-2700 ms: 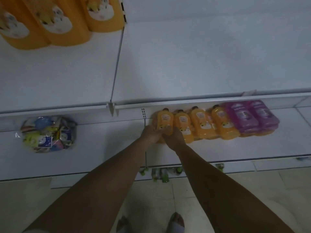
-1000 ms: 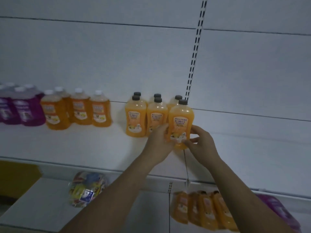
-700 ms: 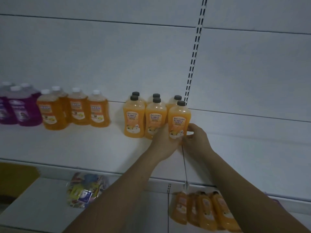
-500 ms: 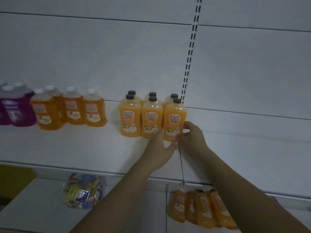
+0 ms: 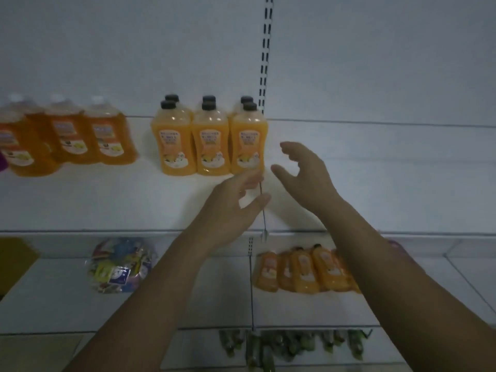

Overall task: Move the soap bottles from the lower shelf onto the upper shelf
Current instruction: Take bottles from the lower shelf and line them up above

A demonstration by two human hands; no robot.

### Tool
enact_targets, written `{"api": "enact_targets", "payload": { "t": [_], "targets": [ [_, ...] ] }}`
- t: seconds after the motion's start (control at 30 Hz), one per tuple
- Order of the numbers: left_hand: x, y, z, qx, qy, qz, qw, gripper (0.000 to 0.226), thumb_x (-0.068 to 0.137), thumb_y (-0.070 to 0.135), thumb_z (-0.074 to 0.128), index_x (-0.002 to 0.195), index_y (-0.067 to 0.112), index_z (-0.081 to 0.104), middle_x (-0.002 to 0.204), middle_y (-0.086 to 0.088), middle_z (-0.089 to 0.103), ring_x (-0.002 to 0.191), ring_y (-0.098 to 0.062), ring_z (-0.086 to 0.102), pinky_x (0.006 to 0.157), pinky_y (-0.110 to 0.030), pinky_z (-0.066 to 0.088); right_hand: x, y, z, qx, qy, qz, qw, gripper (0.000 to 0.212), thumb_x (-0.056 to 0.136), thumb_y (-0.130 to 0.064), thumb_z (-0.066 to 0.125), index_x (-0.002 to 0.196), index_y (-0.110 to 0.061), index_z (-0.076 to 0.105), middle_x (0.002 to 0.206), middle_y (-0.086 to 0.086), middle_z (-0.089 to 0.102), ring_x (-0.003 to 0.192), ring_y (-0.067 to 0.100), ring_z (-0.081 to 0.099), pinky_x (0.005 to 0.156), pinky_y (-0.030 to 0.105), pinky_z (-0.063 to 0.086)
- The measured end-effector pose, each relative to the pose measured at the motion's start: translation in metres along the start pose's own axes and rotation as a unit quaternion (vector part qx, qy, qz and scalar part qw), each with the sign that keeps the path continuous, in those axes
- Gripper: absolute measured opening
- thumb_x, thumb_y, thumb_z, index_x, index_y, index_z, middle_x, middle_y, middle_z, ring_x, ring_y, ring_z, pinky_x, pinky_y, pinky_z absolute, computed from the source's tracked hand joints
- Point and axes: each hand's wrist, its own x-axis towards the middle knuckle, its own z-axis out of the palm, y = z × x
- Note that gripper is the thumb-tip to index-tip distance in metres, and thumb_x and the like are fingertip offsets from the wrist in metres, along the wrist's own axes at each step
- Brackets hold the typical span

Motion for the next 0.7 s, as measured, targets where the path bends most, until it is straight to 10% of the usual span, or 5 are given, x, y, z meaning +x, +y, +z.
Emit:
{"api": "enact_targets", "payload": {
  "t": [0.13, 0.37, 0.47, 0.57, 0.7],
  "targets": [
    [-0.052, 0.009, 0.021, -0.040, -0.132, 0.032, 0.990, 0.022, 0.096, 0.029, 0.071, 0.117, 0.031, 0.074, 0.107, 0.017, 0.076, 0.103, -0.004, 0.071, 0.093, -0.025, 0.057, -0.097, 0.002, -0.044, 0.095, 0.102, -0.052, 0.989, 0.017, 0.101, -0.024, 0.064, 0.101, -0.010, 0.072, 0.092, -0.004, 0.073, 0.087, 0.007, 0.068, 0.079, 0.021, 0.053],
    [-0.070, -0.074, 0.128, 0.014, -0.239, -0.089, 0.967, 0.016, 0.097, 0.025, 0.070, 0.108, 0.021, 0.080, 0.104, 0.010, 0.077, 0.096, -0.004, 0.072, 0.090, -0.028, 0.057, -0.200, 0.103, -0.014, 0.104, 0.028, 0.141, 0.984, 0.041, 0.105, -0.021, 0.057, 0.064, -0.021, 0.060, 0.060, -0.005, 0.059, 0.060, 0.005, 0.059, 0.057, 0.019, 0.043],
    [-0.055, -0.106, 0.179, 0.048, -0.254, -0.152, 0.954, 0.016, 0.098, 0.018, 0.066, 0.108, 0.013, 0.078, 0.105, 0.005, 0.075, 0.099, -0.012, 0.070, 0.094, -0.029, 0.055, -0.208, 0.178, 0.030, 0.090, -0.057, 0.280, 0.954, 0.013, 0.098, -0.028, 0.064, 0.087, -0.023, 0.070, 0.086, -0.006, 0.070, 0.085, 0.011, 0.069, 0.074, 0.027, 0.050],
    [-0.037, -0.133, 0.223, 0.043, -0.260, -0.207, 0.942, 0.017, 0.099, 0.014, 0.065, 0.108, 0.005, 0.077, 0.093, 0.010, 0.065, 0.085, -0.005, 0.063, 0.072, -0.001, 0.043, -0.209, 0.224, 0.070, 0.068, -0.152, 0.382, 0.909, 0.041, 0.097, -0.028, 0.068, 0.132, -0.009, 0.062, 0.129, 0.010, 0.065, 0.119, 0.026, 0.062, 0.090, 0.026, 0.043],
    [-0.015, -0.182, 0.281, 0.001, -0.209, -0.337, 0.918, 0.025, 0.094, 0.024, 0.073, 0.112, 0.007, 0.075, 0.106, -0.005, 0.072, 0.095, -0.019, 0.066, 0.072, -0.009, 0.050, -0.203, 0.261, 0.110, 0.057, -0.186, 0.419, 0.887, 0.063, 0.093, -0.027, 0.071, 0.147, -0.006, 0.047, 0.144, 0.014, 0.054, 0.131, 0.034, 0.055, 0.101, 0.036, 0.045]
  ]
}}
